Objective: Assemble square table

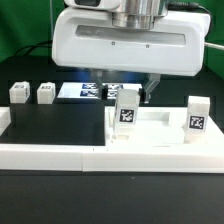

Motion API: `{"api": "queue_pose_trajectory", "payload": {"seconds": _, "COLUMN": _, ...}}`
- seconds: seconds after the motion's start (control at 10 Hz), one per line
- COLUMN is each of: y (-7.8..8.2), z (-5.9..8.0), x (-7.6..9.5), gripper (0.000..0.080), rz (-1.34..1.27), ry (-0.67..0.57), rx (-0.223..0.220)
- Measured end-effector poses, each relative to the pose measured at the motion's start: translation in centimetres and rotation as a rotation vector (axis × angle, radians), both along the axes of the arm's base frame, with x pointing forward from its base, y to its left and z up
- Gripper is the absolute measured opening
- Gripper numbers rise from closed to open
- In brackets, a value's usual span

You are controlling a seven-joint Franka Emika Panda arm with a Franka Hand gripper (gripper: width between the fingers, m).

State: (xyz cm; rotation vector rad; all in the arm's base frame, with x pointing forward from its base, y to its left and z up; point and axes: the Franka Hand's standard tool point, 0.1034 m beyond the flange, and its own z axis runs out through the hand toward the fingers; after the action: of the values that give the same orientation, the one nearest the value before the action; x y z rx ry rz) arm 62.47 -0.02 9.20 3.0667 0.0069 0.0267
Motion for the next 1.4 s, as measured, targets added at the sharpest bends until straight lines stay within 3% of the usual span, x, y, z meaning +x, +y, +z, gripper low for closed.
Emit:
{"api": "queue_pose_trajectory", "payload": {"seconds": 0.1, "y": 0.08, "z": 0.01, "x": 0.01, "gripper": 0.0291, "rz": -0.108, "ry": -0.008, "rx": 0.003}}
{"api": "queue_pose_trajectory", "payload": {"seconds": 0.8, "y": -0.13, "z": -0.15, "x": 0.54, "gripper": 0.0294, "rz": -0.639, "ry": -0.070, "rx": 0.020}}
{"api": "queue_pose_trajectory", "payload": {"seconds": 1.4, "y": -0.13, "z": -0.15, "x": 0.54, "gripper": 0.0294, "rz": -0.639, "ry": -0.070, "rx": 0.020}}
